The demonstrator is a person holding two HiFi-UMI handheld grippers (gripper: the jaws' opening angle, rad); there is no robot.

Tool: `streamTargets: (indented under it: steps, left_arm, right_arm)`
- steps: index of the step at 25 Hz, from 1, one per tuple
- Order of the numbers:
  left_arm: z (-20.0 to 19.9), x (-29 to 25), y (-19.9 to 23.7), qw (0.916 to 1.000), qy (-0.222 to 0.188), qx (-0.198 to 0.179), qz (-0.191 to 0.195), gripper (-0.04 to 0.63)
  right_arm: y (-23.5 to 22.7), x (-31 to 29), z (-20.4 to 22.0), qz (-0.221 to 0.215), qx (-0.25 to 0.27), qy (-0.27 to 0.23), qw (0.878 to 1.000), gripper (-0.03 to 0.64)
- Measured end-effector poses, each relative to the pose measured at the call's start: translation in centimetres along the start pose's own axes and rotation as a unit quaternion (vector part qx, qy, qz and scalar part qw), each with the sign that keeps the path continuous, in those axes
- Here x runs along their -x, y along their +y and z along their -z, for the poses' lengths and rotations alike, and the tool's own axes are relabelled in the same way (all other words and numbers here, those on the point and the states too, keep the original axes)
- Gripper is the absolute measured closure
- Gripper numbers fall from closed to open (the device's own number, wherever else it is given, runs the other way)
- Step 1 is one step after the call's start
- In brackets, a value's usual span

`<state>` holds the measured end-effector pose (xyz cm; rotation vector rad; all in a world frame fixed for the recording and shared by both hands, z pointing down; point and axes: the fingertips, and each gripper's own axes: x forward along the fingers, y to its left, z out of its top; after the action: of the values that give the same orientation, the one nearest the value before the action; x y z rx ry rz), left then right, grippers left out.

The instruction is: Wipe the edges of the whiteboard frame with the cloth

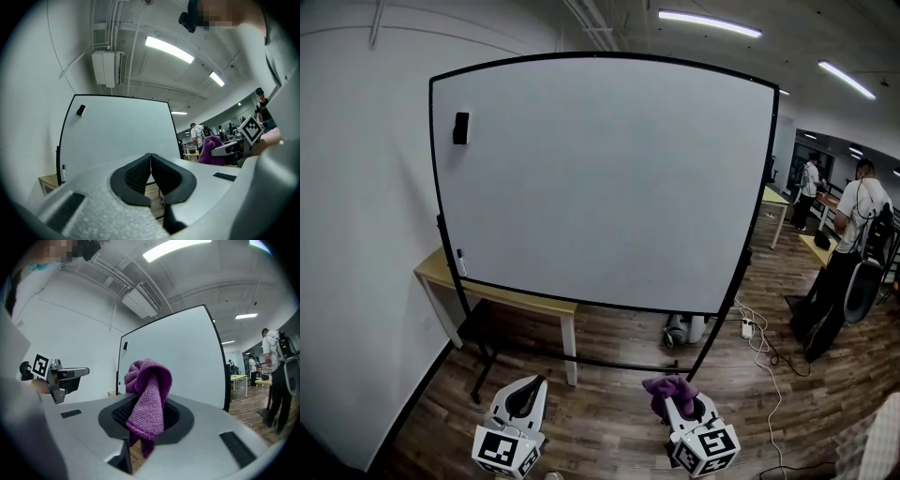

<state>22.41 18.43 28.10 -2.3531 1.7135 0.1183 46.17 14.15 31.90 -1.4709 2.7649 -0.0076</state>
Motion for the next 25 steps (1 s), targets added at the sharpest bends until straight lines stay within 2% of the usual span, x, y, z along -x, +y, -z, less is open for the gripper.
streamTargets:
  steps: [10,25]
  left_arm:
    - [-0.8,1.8,-1.1,0.9999,0.001,-0.008,-0.014,0.577]
    - [0.2,3.7,-1.4,0.9995,0.011,-0.004,-0.030,0.577]
  right_arm:
    - [0.2,2.3,-0.5,-0.007,-0.002,-0.008,1.000,0.543]
    - [1.3,3.7,0.3,-0.020,0.002,-0.003,1.000,0.541]
